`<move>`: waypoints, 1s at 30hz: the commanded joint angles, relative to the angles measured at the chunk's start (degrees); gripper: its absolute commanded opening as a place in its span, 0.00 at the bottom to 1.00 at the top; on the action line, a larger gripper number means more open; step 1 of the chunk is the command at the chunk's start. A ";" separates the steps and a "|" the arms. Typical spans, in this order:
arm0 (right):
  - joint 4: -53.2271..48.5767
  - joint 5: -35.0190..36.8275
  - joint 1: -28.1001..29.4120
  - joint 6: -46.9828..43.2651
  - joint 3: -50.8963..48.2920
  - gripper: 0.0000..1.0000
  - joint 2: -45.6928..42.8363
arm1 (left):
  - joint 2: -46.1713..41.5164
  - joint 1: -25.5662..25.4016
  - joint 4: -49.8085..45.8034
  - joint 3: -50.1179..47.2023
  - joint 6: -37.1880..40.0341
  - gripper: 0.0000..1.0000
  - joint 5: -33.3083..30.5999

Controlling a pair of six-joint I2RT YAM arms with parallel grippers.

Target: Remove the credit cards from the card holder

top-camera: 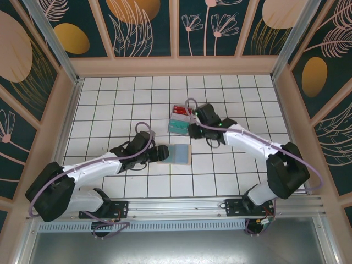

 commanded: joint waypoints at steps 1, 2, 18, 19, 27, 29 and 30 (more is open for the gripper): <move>6.63 -6.84 1.64 11.19 -6.37 0.31 -2.10 | 3.09 0.08 2.80 2.34 1.21 0.73 4.50; 8.11 -7.46 1.83 12.61 -8.14 0.31 -2.35 | 4.02 -0.07 2.76 2.77 1.34 0.73 5.00; 21.34 -12.95 3.60 22.67 -19.06 0.22 1.07 | 11.06 -1.14 1.76 5.34 2.41 0.72 4.63; 21.43 -13.05 3.62 22.63 -18.97 0.22 1.30 | 11.28 -1.10 1.71 5.31 2.37 0.72 4.52; 20.86 -12.96 3.77 22.19 -18.31 0.22 2.34 | 10.38 -1.15 -0.26 5.52 2.85 0.72 2.10; 20.91 -13.07 3.77 22.25 -18.31 0.22 2.55 | 10.28 -1.17 -0.40 5.46 3.05 0.72 1.97; 20.83 -13.07 3.77 22.25 -18.22 0.22 2.56 | 10.48 -1.15 -0.68 5.50 3.12 0.71 1.93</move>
